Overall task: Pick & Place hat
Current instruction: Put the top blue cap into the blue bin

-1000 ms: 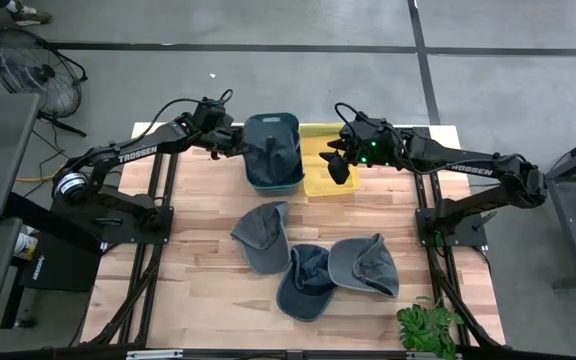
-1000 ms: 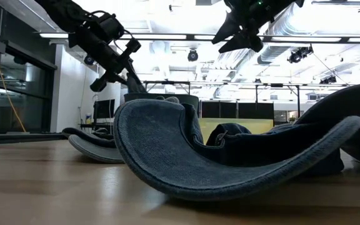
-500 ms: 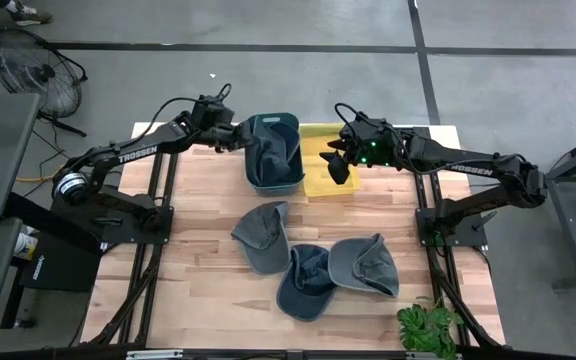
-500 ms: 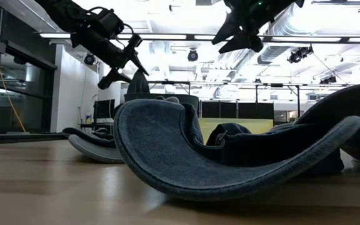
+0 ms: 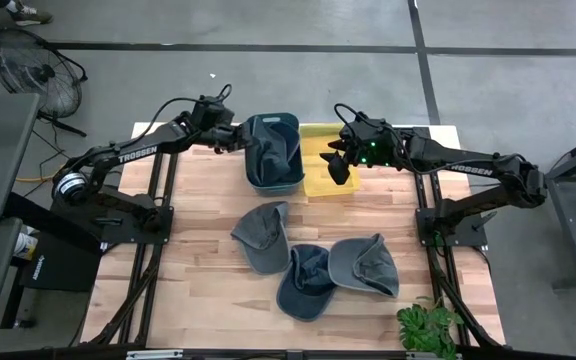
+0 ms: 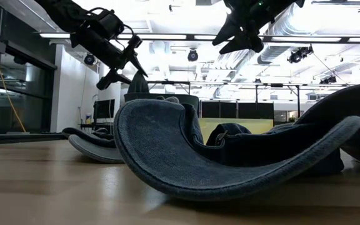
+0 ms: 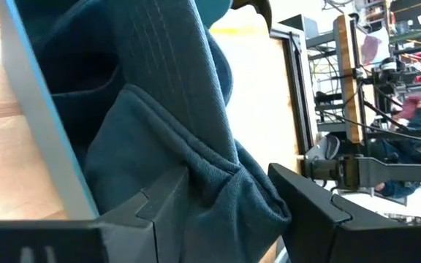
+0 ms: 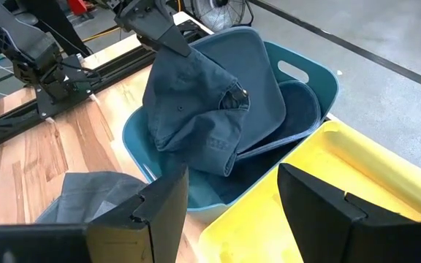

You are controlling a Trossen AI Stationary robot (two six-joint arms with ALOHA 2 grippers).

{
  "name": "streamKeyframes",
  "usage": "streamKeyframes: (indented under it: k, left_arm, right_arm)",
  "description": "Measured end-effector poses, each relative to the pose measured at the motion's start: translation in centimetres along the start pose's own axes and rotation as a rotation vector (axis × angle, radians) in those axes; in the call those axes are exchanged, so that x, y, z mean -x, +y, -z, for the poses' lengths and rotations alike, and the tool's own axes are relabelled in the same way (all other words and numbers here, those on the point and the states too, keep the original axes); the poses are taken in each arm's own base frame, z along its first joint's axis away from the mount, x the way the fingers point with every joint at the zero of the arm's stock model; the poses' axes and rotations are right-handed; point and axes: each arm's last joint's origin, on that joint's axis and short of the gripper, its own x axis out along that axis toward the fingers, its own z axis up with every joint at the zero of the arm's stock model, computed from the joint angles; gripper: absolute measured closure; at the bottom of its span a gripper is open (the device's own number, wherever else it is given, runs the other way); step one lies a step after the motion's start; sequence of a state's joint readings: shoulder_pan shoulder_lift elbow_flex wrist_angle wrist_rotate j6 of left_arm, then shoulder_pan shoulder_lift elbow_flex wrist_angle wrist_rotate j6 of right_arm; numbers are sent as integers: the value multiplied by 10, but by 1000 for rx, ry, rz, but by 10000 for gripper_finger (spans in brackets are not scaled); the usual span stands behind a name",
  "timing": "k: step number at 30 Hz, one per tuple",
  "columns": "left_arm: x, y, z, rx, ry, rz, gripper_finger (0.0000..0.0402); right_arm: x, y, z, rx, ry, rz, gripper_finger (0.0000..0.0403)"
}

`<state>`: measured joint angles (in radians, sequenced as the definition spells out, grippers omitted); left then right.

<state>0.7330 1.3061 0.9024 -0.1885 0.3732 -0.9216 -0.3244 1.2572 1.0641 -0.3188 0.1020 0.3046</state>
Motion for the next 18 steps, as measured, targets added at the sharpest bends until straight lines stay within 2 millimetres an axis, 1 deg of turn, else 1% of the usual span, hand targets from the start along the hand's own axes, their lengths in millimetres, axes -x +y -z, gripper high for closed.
streamKeyframes:
  k: [3, 6, 9, 14, 16, 18]
  left_arm:
    - [0, 1, 0, 5, -15, -25, 222]
    - [0, 3, 0, 17, -28, -47, 241]
    - [0, 3, 0, 18, -39, -53, 281]
    - [0, 2, -1, 8, -41, -50, 376]
    - [0, 1, -1, 1, -48, -39, 387]
    - [0, -1, -3, -1, -56, -15, 382]
  right_arm:
    - [0, 0, 0, 0, 0, 0, 197]
    - [0, 0, 0, 0, -1, 4, 197]
    - [0, -1, 0, 5, -6, 21, 197]
    - [0, -1, 0, 18, -12, 40, 197]
    - [0, -1, 0, 18, -11, 40, 197]
    - [0, -1, 0, 18, -12, 40, 197]
